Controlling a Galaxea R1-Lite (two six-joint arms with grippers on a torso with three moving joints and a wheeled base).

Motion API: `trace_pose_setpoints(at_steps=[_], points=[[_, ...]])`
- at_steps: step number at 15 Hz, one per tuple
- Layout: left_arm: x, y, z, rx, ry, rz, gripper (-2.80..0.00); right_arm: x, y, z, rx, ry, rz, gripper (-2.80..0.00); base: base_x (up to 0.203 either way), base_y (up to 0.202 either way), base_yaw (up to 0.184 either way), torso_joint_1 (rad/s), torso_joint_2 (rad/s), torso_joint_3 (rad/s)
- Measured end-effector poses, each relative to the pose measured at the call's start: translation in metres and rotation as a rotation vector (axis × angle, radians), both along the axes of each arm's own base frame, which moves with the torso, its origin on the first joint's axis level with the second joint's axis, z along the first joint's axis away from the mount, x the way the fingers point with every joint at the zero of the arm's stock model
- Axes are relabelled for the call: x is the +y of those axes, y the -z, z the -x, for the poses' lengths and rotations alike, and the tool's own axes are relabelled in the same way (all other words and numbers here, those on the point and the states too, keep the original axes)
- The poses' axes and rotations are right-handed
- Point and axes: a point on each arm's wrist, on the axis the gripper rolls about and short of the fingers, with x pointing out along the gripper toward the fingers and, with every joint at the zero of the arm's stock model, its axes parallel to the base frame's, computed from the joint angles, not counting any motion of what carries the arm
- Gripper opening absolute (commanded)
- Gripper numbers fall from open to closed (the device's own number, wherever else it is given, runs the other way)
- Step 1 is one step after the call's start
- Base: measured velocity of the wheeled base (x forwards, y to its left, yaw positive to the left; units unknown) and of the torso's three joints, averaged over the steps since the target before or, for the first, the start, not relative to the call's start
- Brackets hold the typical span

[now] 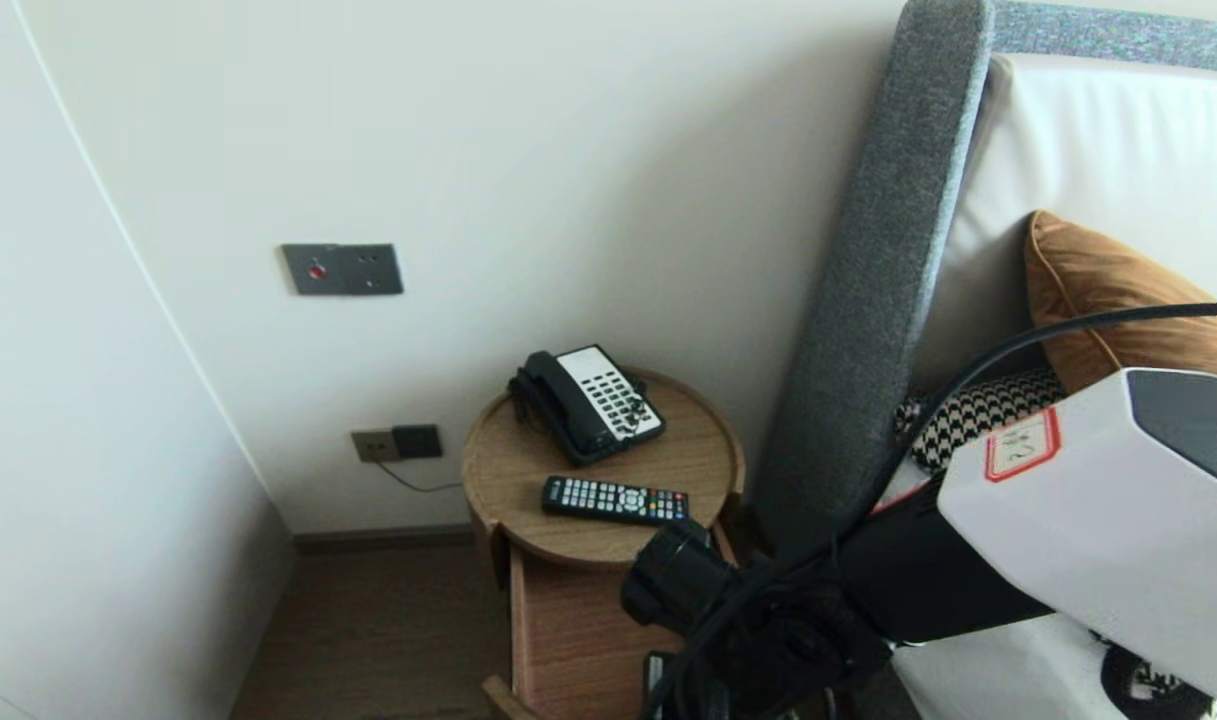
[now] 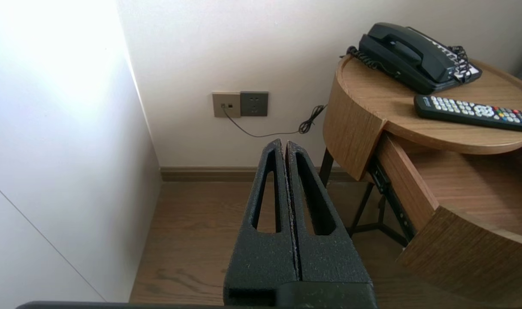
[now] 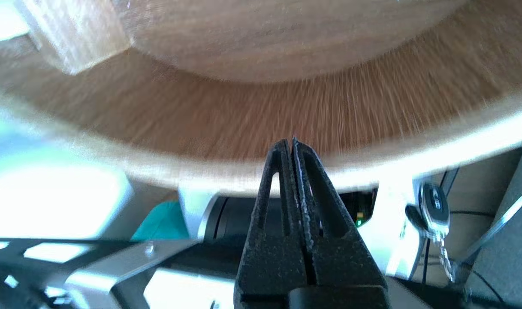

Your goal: Put the remote controls on the table in the drawer one by one

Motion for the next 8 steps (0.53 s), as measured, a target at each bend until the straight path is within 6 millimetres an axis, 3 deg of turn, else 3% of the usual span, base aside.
trace_pose_setpoints(at_steps=[3, 8], points=[[0.000, 0.000, 0.000, 0.000, 0.000, 0.000, -2.80, -0.007, -0.033, 0.003, -0.077, 0.018, -0.040, -2.80, 0.000, 0.000, 0.000, 0.000, 0.00, 0.000], [0.000, 0.000, 0.000, 0.000, 0.000, 0.000, -2.80, -0.030, -0.107, 0.009, -0.184, 0.036, -0.083, -2.80, 0.000, 0.000, 0.000, 0.000, 0.00, 0.000]])
